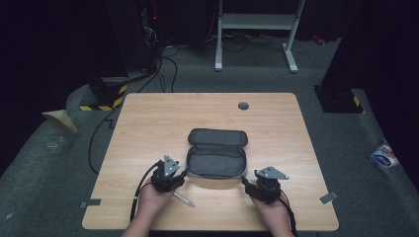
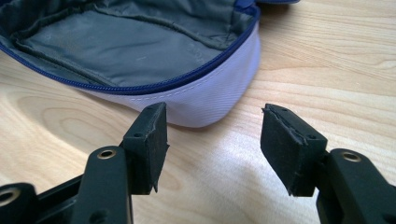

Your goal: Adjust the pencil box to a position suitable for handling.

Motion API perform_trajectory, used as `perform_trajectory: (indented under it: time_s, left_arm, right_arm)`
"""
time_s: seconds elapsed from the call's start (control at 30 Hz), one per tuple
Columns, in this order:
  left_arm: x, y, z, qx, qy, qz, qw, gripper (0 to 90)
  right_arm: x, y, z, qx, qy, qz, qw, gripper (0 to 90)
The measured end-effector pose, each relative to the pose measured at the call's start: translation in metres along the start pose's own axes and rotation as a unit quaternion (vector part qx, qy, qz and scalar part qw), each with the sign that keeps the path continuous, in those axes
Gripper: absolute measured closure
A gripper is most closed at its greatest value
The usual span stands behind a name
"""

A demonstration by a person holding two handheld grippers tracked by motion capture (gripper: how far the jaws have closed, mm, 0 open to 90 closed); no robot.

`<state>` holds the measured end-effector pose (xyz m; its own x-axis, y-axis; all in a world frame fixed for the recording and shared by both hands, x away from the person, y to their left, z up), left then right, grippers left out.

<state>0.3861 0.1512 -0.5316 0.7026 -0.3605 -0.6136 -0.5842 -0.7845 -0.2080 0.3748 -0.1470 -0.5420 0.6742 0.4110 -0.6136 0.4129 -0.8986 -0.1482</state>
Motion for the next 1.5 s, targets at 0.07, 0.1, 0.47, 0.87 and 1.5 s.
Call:
perform_trajectory:
  time_s: [0.07, 0.1, 0.47, 0.87, 1.5]
  left_arm:
    - [0.001, 0.001, 0.0, -0.005, 0.0, 0.002, 1.0, 52.9]
    - [0.001, 0.002, 0.001, -0.004, -0.001, 0.004, 1.0, 53.0]
    - [0.001, 0.005, -0.001, -0.002, 0.005, 0.004, 1.0, 52.5]
    - [0.003, 0.001, 0.001, -0.008, 0.006, -0.003, 0.9999, 51.8]
    - [-0.019, -0.029, 0.017, -0.064, 0.016, -0.01, 0.9978, 54.4]
  right_arm:
    - [0.004, 0.001, -0.001, -0.003, -0.004, 0.006, 1.0, 41.3]
    - [0.006, 0.002, -0.002, -0.005, -0.002, 0.007, 1.0, 41.5]
    - [0.01, 0.006, -0.01, -0.007, -0.001, 0.02, 0.9998, 41.9]
    - [0.015, -0.004, -0.012, -0.016, -0.002, 0.007, 0.9998, 41.5]
    - [-0.01, 0.047, 0.003, -0.012, -0.006, 0.058, 0.9982, 37.2]
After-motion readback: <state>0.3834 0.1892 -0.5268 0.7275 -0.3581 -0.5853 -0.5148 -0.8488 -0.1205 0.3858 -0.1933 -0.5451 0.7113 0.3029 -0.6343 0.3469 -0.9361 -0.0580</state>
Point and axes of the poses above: each handheld gripper's, and its own axes: x roughly forward along the jaws, z roughly out of its underside, y roughly to its right, the point moved 5 cm from there along x, roughly forward along the jaws, and after that the axes turned 6 degrees about x, right-handed, at the moved point
